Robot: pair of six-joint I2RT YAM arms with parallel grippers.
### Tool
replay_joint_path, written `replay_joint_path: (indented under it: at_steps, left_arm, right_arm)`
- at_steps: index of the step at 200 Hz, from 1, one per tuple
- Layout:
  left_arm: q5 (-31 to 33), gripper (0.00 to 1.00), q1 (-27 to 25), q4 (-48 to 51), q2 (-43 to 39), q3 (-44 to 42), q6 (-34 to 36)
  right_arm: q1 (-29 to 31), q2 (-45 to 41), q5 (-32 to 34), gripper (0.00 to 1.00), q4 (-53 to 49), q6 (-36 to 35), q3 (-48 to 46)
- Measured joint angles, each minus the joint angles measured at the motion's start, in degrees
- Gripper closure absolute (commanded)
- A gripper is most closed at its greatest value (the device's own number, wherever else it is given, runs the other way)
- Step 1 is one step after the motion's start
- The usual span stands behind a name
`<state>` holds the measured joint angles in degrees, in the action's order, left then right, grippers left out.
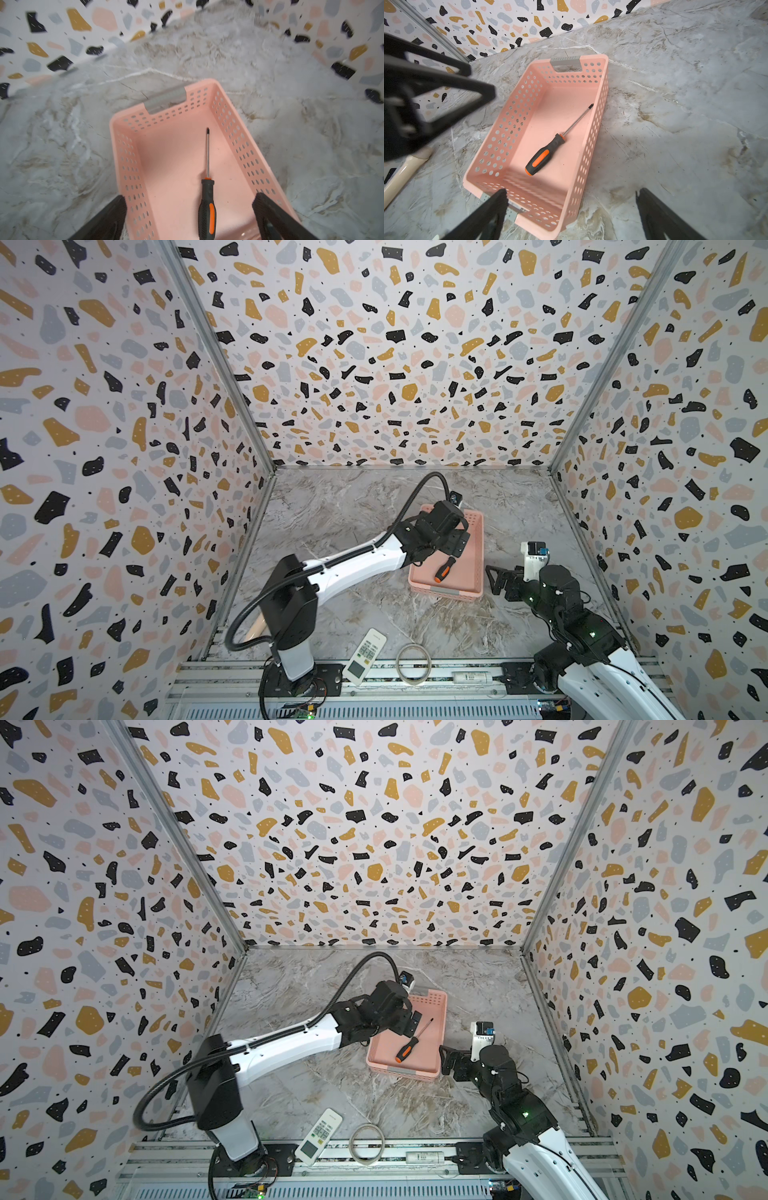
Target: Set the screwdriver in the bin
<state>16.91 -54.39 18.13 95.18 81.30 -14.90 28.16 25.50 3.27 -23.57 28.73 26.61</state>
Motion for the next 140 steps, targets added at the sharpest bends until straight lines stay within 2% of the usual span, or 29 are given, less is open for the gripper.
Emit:
replay_joint_path:
  at_steps: [28, 53, 78, 121, 140]
  left_arm:
    - [4.33, 0.0, 3.08, -6.84, -14.43, -11.19, 1.29]
    - [8.02, 0.0, 7.87, -10.56, -23.61, -18.1, 2.58]
    - [14.19, 0.0, 11.3, -12.66, -28.74, -23.12, 5.07]
    - [27.26, 0.0, 11.54, -18.56, -35.32, -34.42, 14.12]
    - [29.79, 0.0, 12.55, -22.47, -38.1, -39.26, 17.27]
  right_arm:
    - [0.31, -0.79, -0.13, 0.01, 0.0, 0.31, 0.0]
    - [0.35, -1.03, -0.11, 0.01, 0.04, 0.26, 0.0]
    - [0.35, -0.59, -0.02, 0.01, 0.11, -0.39, 0.0]
    - [0.35, 5.22, 1.27, 0.01, 2.78, -2.54, 0.11]
    - [0.28, 8.85, 2.43, 0.01, 4.68, -3.61, 1.16]
